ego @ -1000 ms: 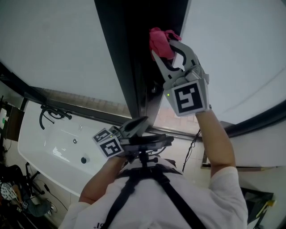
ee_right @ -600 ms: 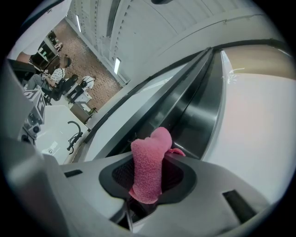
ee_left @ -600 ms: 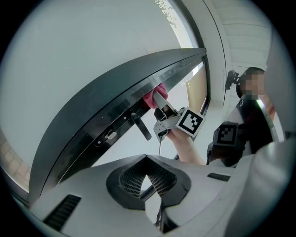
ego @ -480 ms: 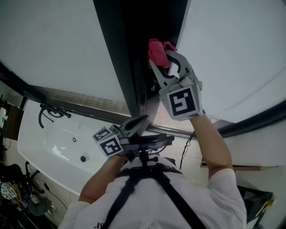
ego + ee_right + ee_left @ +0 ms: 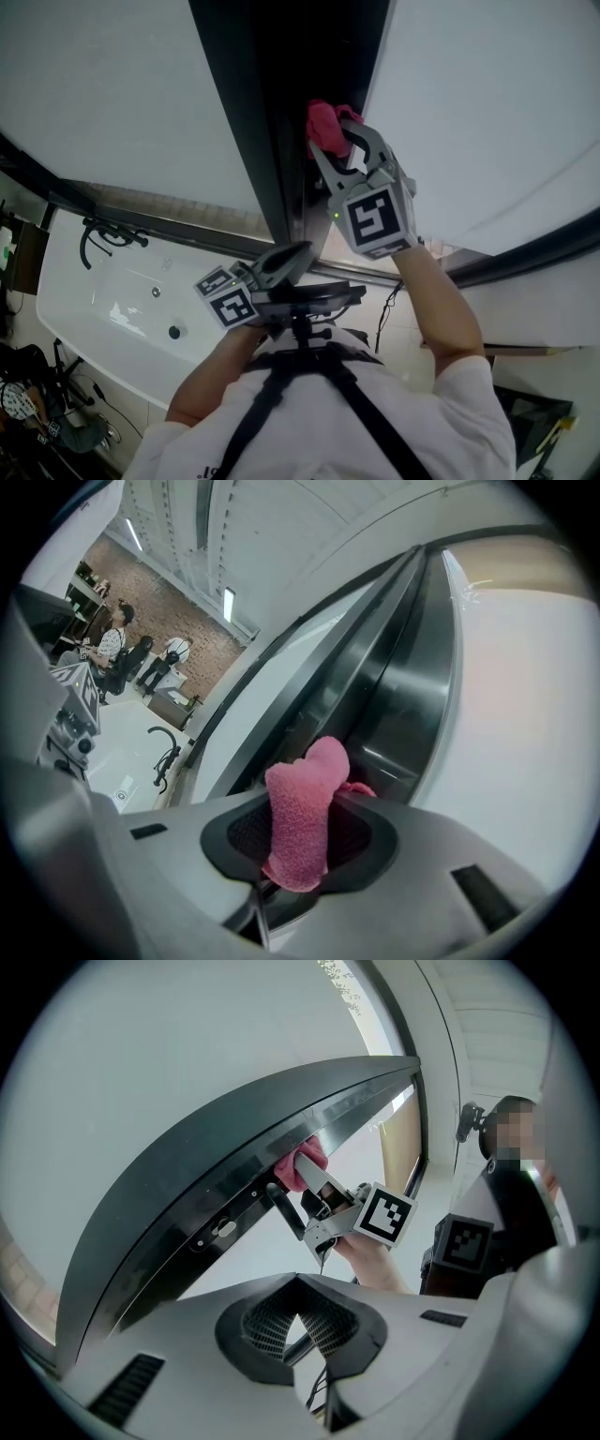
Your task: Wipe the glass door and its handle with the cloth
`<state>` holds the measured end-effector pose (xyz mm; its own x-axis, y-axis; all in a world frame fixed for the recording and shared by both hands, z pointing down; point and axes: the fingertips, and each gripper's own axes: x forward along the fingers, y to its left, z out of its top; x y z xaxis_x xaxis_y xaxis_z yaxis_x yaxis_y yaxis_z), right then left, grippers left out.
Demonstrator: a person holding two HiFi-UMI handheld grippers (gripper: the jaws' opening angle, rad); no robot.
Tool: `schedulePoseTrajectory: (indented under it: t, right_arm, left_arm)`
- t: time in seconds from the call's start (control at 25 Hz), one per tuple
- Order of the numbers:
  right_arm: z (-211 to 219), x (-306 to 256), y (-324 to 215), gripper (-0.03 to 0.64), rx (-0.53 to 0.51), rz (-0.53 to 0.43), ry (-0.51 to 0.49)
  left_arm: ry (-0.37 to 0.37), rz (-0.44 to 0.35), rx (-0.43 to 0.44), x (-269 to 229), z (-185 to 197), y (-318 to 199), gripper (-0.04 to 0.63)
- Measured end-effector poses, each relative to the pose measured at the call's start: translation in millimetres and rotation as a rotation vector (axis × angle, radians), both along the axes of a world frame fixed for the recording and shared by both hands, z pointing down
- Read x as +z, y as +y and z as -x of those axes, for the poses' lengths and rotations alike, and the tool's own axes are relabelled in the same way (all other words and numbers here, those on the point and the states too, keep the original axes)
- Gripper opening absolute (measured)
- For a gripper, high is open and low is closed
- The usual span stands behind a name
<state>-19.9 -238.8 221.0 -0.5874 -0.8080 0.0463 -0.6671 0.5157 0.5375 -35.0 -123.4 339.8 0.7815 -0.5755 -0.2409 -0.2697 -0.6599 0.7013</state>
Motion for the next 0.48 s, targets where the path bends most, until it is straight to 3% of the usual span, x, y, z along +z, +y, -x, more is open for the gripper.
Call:
schedulePoseTrajectory:
  t: [0.48]
  right_arm:
    - [0, 17, 7, 0.106, 0.024, 0.013, 0.039]
  left_arm:
    - [0.000, 0.004, -0.002, 0, 0, 0, -0.008]
